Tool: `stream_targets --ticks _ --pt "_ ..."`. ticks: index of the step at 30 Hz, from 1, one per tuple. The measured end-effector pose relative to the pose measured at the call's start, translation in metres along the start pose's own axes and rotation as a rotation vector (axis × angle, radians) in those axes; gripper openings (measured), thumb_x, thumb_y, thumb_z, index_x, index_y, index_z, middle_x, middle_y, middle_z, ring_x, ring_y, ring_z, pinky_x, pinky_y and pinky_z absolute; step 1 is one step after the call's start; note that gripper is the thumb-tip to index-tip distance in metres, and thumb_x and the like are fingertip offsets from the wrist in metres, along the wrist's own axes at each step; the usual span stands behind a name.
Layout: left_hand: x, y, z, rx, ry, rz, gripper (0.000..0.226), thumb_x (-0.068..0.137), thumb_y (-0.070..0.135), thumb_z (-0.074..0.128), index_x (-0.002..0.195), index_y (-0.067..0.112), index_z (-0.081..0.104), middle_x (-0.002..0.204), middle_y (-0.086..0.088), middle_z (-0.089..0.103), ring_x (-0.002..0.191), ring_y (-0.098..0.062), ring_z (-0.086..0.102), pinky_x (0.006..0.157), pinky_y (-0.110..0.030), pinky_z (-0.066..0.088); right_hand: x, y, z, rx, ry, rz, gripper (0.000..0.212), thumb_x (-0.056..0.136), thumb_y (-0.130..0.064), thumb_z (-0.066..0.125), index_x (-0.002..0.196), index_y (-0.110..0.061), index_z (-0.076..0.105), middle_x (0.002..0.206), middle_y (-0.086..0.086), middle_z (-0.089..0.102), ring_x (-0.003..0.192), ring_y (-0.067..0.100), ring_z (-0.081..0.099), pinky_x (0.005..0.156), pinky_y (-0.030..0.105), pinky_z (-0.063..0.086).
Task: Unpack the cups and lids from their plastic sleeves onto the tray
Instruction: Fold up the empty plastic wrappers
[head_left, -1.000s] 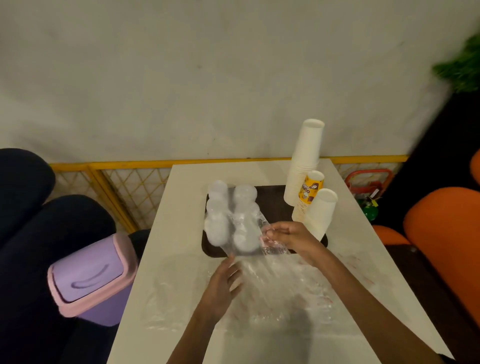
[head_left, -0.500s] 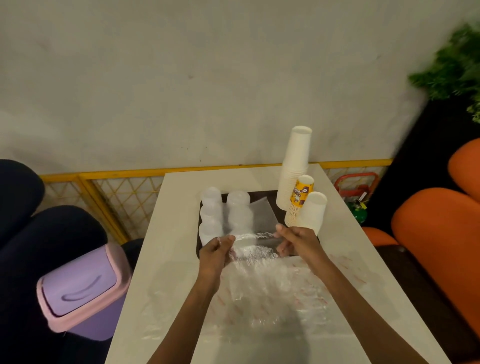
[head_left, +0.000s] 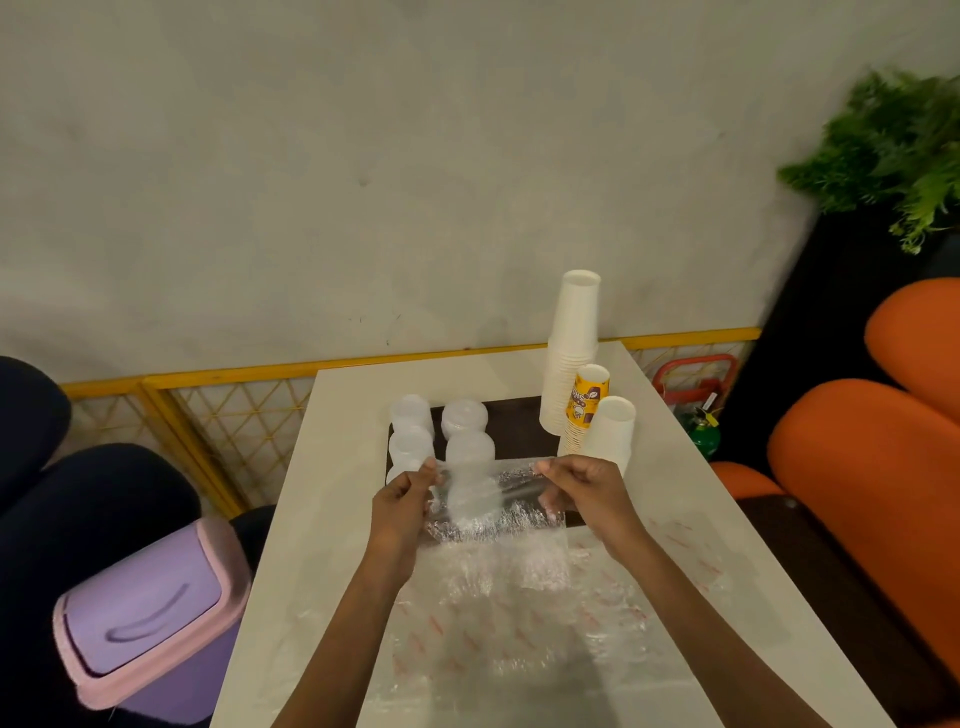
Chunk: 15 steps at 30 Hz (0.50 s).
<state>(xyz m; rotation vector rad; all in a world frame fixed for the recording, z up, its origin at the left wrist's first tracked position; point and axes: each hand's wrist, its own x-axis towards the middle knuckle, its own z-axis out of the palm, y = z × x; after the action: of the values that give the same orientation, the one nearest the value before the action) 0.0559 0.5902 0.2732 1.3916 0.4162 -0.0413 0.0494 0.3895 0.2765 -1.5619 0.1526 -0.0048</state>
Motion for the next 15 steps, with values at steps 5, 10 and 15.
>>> stream_targets --ticks 5,10,15 --pt "-0.002 0.012 -0.005 0.021 -0.040 0.037 0.019 0.090 0.023 0.063 0.079 0.008 0.062 0.066 0.001 0.054 0.050 -0.011 0.043 0.041 -0.018 0.036 -0.001 -0.006 -0.003 0.015 0.053 -0.055 0.009 0.090 -0.008 0.060 0.091 -0.004 0.068 0.074 0.002 0.069 0.066 0.004 0.066 0.061 0.017 0.055" --pt "-0.012 0.014 -0.009 0.003 -0.266 -0.076 0.012 0.090 0.020 0.063 0.090 0.012 0.071 0.071 0.010 0.067 0.062 -0.007 0.055 0.060 -0.019 0.046 -0.003 -0.012 -0.003 0.034 0.134 -0.160 0.006 0.090 -0.005 0.059 0.092 -0.006 0.064 0.093 0.003 0.064 0.081 0.012 0.065 0.075 0.023 0.057" --pt "-0.014 0.019 -0.010 0.060 -0.279 0.020 0.009 0.088 0.012 0.064 0.081 0.011 0.070 0.068 0.007 0.064 0.068 -0.010 0.052 0.065 -0.019 0.046 -0.005 -0.018 -0.011 -0.114 0.183 -0.267 0.007 0.088 -0.010 0.063 0.091 -0.007 0.068 0.107 0.012 0.065 0.108 0.021 0.059 0.096 0.034 0.049"
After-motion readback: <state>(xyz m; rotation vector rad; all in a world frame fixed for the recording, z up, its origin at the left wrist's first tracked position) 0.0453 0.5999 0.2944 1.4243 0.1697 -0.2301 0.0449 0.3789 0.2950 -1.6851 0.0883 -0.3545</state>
